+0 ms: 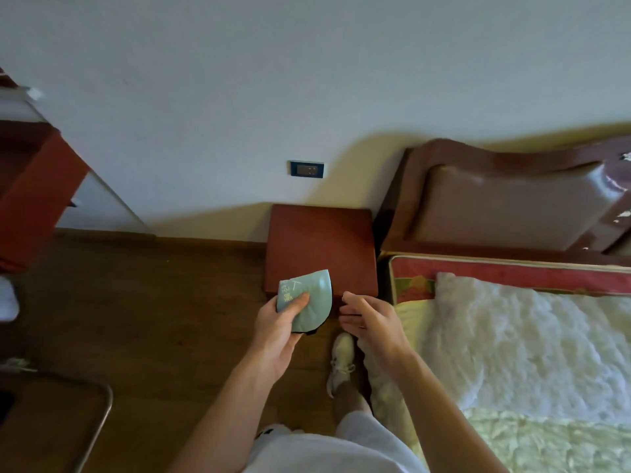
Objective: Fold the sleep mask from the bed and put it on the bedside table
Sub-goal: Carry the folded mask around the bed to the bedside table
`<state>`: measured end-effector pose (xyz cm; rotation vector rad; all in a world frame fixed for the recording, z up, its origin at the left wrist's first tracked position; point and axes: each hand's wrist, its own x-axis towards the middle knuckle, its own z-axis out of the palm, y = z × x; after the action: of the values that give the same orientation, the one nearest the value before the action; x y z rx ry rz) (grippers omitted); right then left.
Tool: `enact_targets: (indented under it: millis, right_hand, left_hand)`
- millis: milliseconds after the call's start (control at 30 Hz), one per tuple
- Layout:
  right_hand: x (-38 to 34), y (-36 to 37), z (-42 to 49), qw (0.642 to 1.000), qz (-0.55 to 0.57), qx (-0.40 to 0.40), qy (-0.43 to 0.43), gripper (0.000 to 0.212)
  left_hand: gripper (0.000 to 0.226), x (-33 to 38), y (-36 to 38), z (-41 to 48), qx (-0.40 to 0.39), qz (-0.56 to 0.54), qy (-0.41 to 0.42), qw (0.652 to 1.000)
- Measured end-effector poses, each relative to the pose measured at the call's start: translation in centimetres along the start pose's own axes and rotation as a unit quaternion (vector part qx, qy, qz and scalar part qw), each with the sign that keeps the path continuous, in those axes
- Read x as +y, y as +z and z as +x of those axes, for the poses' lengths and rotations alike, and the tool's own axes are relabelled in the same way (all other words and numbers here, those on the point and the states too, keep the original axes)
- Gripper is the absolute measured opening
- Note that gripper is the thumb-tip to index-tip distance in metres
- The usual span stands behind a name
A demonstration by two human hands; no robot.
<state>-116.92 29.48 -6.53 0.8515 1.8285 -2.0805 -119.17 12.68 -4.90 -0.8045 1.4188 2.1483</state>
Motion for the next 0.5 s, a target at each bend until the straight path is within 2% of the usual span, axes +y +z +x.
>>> enact_targets:
  millis: [267, 500]
  right_hand:
    - [-6.8, -1.9, 11.1, 0.999, -0.005, -0.043, 0.009, 0.027]
    - [-12.8, -4.6, 19.8, 0.998, -0.001, -0.066, 0.014, 0.018]
  left_hand:
    - [0.021, 4.9, 6.9, 7.9, 0.055, -0.022, 0.013, 0.998]
    - [0.025, 8.1, 14.4, 14.4, 0.061, -0.033, 0.017, 0.997]
